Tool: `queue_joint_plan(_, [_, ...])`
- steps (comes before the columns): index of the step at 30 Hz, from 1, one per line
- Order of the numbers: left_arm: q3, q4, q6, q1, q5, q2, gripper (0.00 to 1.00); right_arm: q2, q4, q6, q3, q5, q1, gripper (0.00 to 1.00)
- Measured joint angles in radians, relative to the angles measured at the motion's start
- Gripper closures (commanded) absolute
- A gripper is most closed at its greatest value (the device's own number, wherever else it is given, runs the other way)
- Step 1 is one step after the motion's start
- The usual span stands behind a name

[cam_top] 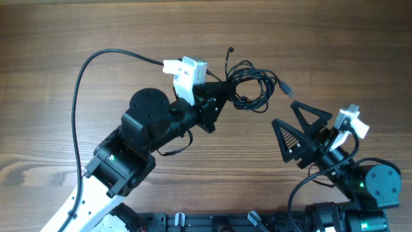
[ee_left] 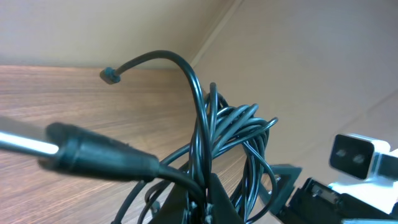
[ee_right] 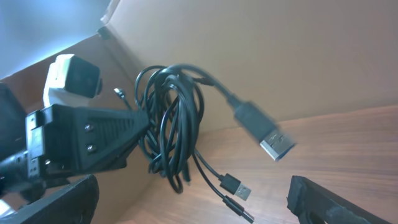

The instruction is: Untangle cables

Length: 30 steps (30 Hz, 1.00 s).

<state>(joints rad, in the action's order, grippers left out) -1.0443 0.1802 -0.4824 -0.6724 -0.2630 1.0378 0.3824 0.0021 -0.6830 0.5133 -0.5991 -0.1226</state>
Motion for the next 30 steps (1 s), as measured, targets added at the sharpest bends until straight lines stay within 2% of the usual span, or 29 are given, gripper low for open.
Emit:
queue_joint_plan(6, [0.0, -0.076, -0.046, 0.0, -0.104, 0.03, 0.96, 0.042, 0.098, -0.027, 0.0, -0.09, 0.0, 0.0])
queue_joint_plan(8, [0.0, -0.101, -0.052, 0.0, -0.148, 0.058, 0.96, 0.092, 0.164, -0.038, 0.0, -0.135, 0.0, 0.04])
queue_joint_plan(10, [0.0, -0.103, -0.058, 0.0, -0.167, 0.076, 0.96, 0.137, 0.233, -0.054, 0.0, -0.174, 0.0, 0.24])
queue_joint_plan(11, [0.0, -0.104, -0.059, -0.004, -0.173, 0.08, 0.96, 0.159, 0.279, -0.063, 0.0, -0.192, 0.0, 0.4])
queue_joint_plan(15, [0.0, -0.113, -0.063, -0.037, -0.185, 0.09, 0.96, 0.205, 0.34, -0.091, 0.0, -0.228, 0.0, 0.92])
queue_joint_plan(16, [0.0, -0.114, -0.063, -0.04, -0.188, 0.095, 0.87, 0.214, 0.34, -0.097, 0.0, -0.232, 0.0, 0.96])
queue_joint_plan(17, [0.0, -0.113, -0.063, -0.04, -0.19, 0.099, 0.83, 0.22, 0.339, -0.101, 0.0, -0.232, 0.002, 0.96])
queue_joint_plan(18, [0.0, -0.114, -0.064, -0.04, -0.192, 0.101, 0.71, 0.224, 0.339, -0.102, 0.0, -0.232, 0.002, 0.96])
queue_joint_plan(19, [0.0, -0.114, -0.07, -0.04, -0.191, 0.104, 0.45, 0.227, 0.339, -0.102, 0.0, -0.235, 0.002, 0.96])
queue_joint_plan(21, [0.0, -0.114, -0.073, -0.04, -0.176, 0.104, 0.12, 0.227, 0.336, -0.102, 0.0, -0.239, 0.002, 0.96])
queue_joint_plan(22, [0.0, -0.114, -0.074, -0.04, -0.16, 0.104, 0.0, 0.227, 0.335, -0.102, 0.0, -0.239, 0.002, 0.96])
queue_joint_plan(26, [0.0, -0.103, -0.078, -0.04, -0.086, 0.103, 0.0, 0.229, 0.267, -0.125, 0.0, -0.194, 0.01, 0.96])
queue_joint_plan(30, [0.0, -0.092, -0.123, -0.04, -0.05, 0.091, 0.0, 0.229, 0.262, -0.23, 0.0, -0.088, 0.022, 0.96])
